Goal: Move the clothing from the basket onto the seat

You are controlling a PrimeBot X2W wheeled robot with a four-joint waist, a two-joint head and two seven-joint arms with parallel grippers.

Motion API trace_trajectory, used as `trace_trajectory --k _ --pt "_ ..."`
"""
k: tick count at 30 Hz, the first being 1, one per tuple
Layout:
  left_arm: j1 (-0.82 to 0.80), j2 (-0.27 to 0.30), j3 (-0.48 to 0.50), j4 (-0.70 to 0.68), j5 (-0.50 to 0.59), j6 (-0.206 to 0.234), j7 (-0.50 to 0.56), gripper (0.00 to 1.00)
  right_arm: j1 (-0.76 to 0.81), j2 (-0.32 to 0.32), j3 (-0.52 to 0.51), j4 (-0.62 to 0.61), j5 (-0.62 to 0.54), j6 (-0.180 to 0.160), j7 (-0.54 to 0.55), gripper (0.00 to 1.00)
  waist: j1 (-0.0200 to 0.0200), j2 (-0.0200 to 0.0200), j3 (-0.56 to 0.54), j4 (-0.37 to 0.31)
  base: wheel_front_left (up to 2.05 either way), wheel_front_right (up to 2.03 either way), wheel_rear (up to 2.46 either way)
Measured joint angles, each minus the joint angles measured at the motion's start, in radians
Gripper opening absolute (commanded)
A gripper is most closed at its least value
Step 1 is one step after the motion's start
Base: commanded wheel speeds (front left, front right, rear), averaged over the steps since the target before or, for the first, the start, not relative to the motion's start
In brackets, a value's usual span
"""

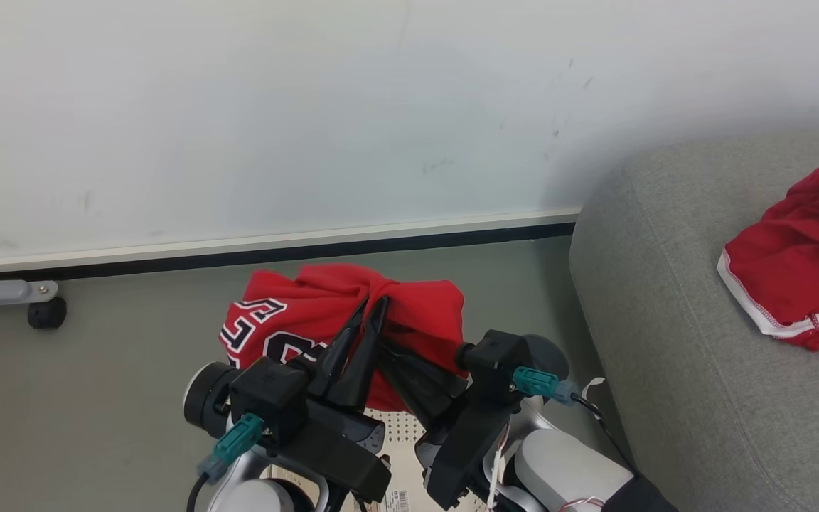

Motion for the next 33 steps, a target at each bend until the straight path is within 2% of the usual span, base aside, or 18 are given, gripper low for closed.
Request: trace_trajectory --k 1,5,6,8,10,11,12,21,33 --pt "0.000 0.000 0.000 0.000 0.000 0.000 0.000 0.04 -0.002 0.000 0.003 0.004 0.008 -0.004 -0.001 0.00 0.0000 0.0000 0.000 0.000 0.00 0.00 0.00" --pt "0.000 0.000 0.002 -0.002 0.000 0.003 0.000 0.05 -0.016 0.000 0.008 0.021 0.023 -0.006 -0.018 0.00 0.0000 0.0000 -0.002 -0.002 0.00 0.00 0.00" --pt "0.000 0.000 0.003 -0.003 0.000 0.008 0.000 0.18 -0.016 0.000 0.010 0.022 0.026 -0.006 -0.023 0.00 0.0000 0.0000 -0.003 -0.002 0.00 0.00 0.00" --pt "0.000 0.000 0.003 -0.006 0.000 0.008 0.000 0.21 -0.017 0.000 0.012 0.028 0.034 -0.006 -0.031 0.00 0.0000 0.0000 -0.004 -0.004 0.00 0.00 0.00" --pt "0.000 0.000 0.003 -0.007 0.000 0.008 0.000 0.42 -0.019 0.000 0.012 0.035 0.039 -0.006 -0.041 0.00 0.0000 0.0000 -0.004 -0.006 0.00 0.00 0.00" --pt "0.000 0.000 0.003 -0.009 0.000 0.008 0.000 0.76 -0.022 0.000 0.012 0.038 0.039 -0.006 -0.044 0.00 0.0000 0.0000 -0.004 -0.007 0.00 0.00 0.00" --pt "0.000 0.000 0.003 -0.010 0.000 0.008 0.000 1.00 -0.025 0.000 0.011 0.043 0.040 -0.006 -0.050 0.00 0.0000 0.0000 -0.004 -0.008 0.00 0.00 0.00" --pt "0.001 0.013 -0.007 -0.018 0.004 0.009 0.010 1.00 -0.055 -0.005 -0.052 0.098 0.046 -0.006 -0.081 0.00 0.0000 0.0000 0.000 -0.018 0.00 0.00 0.00" --pt "0.061 0.058 -0.081 -0.039 0.035 -0.020 0.048 1.00 -0.078 -0.083 -0.139 0.125 0.054 -0.033 -0.106 0.00 -0.0002 0.0000 0.022 -0.051 0.00 0.00 0.00"
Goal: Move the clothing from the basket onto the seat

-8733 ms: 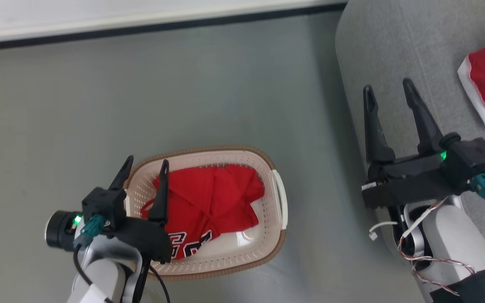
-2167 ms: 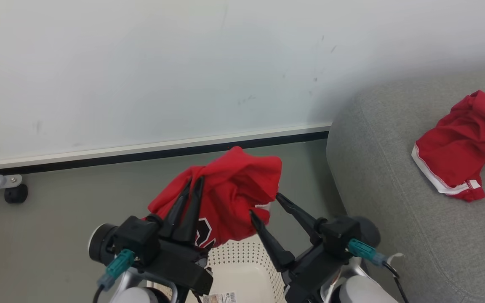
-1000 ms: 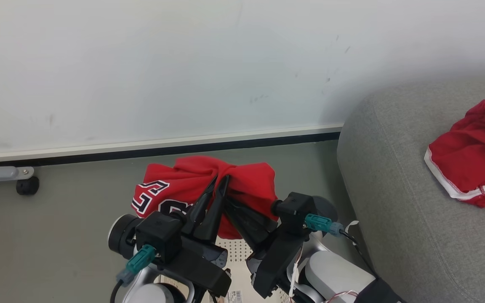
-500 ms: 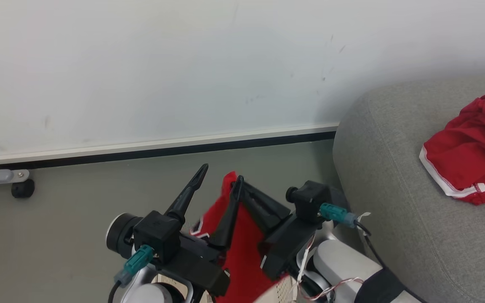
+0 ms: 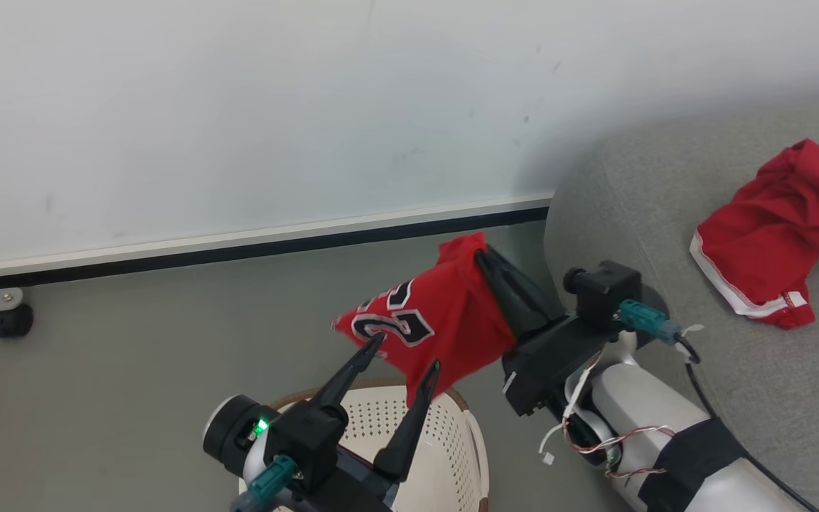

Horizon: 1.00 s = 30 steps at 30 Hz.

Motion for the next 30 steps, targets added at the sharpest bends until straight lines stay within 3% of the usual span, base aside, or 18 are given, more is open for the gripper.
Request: trace_trajectory --k 15,30 --pt "0.039 0.036 -0.038 -0.020 0.037 -0.010 0.022 1.00 0.000 -0.056 -0.054 -0.009 0.003 -0.027 -0.013 0.00 0.0000 0.0000 0.026 -0.093 0.00 0.00 0.00" --pt "0.039 0.065 -0.051 -0.054 0.053 -0.019 0.052 1.00 0.013 -0.121 -0.131 -0.066 0.004 -0.078 -0.025 0.00 0.0001 0.0000 0.073 -0.263 0.00 0.00 0.00"
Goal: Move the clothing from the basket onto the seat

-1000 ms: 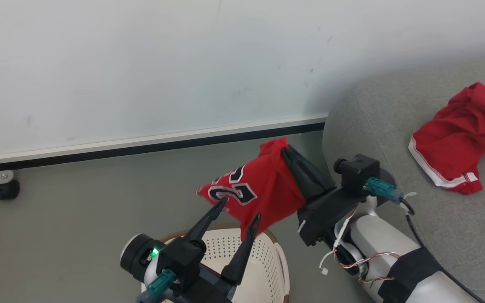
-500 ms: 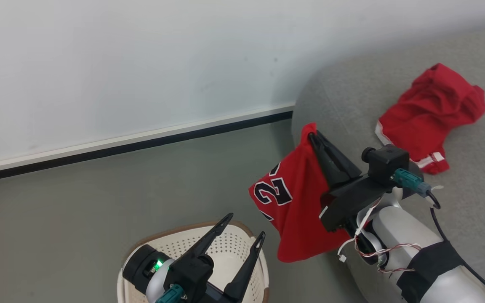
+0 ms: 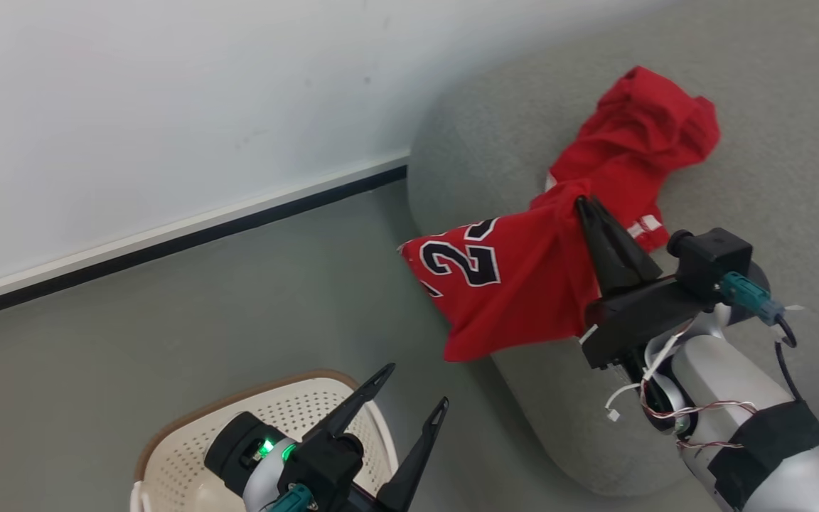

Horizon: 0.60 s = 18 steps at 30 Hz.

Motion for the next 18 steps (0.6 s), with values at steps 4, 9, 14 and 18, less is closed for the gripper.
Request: trace_trajectory --k 4,9,14,18 --pt "-0.002 0.001 -0.008 -0.006 0.004 -0.007 0.008 1.00 0.018 -0.019 -0.018 -0.010 0.000 -0.011 0.000 0.00 0.0000 0.0000 0.012 -0.042 0.00 0.00 0.00" --pt "-0.007 0.001 -0.016 -0.016 0.007 -0.007 0.019 1.00 0.033 -0.040 -0.043 -0.037 0.000 -0.019 -0.001 0.00 0.0000 0.0000 0.030 -0.085 0.00 0.00 0.00" --pt "-0.023 0.002 -0.029 -0.024 0.010 -0.009 0.031 1.00 0.030 -0.054 -0.073 -0.053 0.000 -0.025 -0.001 0.00 0.0001 0.0000 0.059 -0.105 0.00 0.00 0.00" --pt "-0.035 0.005 -0.035 -0.031 0.024 -0.017 0.040 1.00 -0.001 -0.062 -0.109 -0.058 0.002 -0.028 -0.001 0.00 0.0001 0.0000 0.082 -0.112 0.00 0.00 0.00"
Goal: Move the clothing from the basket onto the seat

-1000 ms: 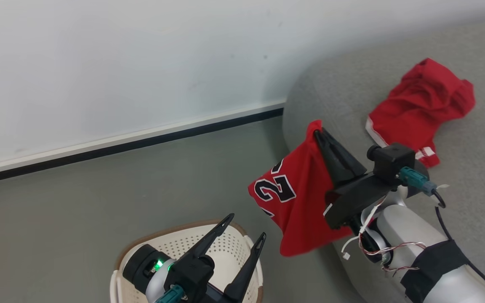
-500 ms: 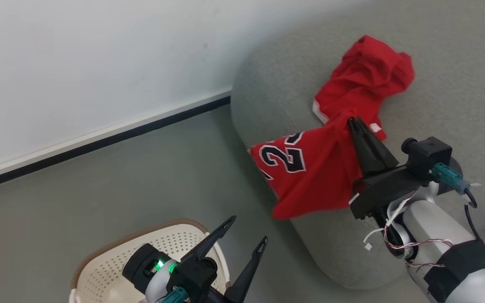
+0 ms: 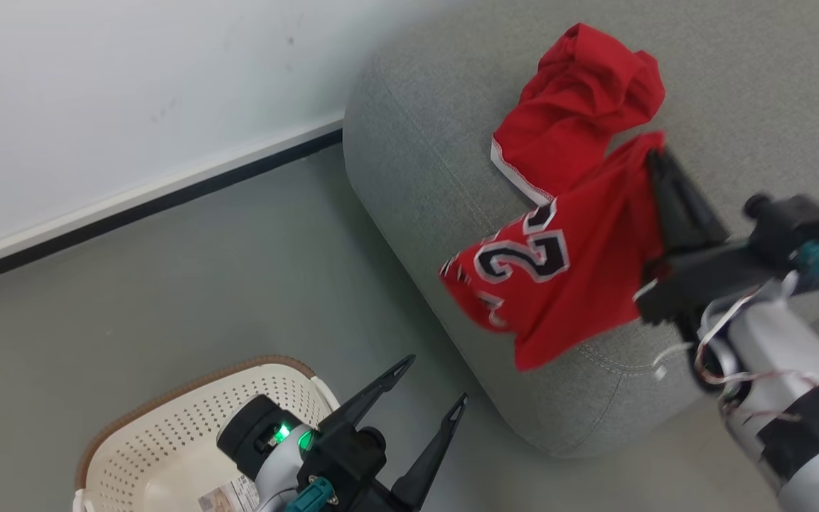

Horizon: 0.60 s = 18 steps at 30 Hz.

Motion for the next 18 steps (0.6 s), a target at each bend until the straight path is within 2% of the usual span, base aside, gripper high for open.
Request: trace_trajectory --k 18 --pt "-0.080 0.023 -0.023 -0.055 0.018 -0.018 0.039 1.00 -0.373 -0.109 -0.179 0.119 0.009 -0.016 -0.001 0.00 0.0001 0.0001 0.126 0.040 0.00 0.00 0.00"
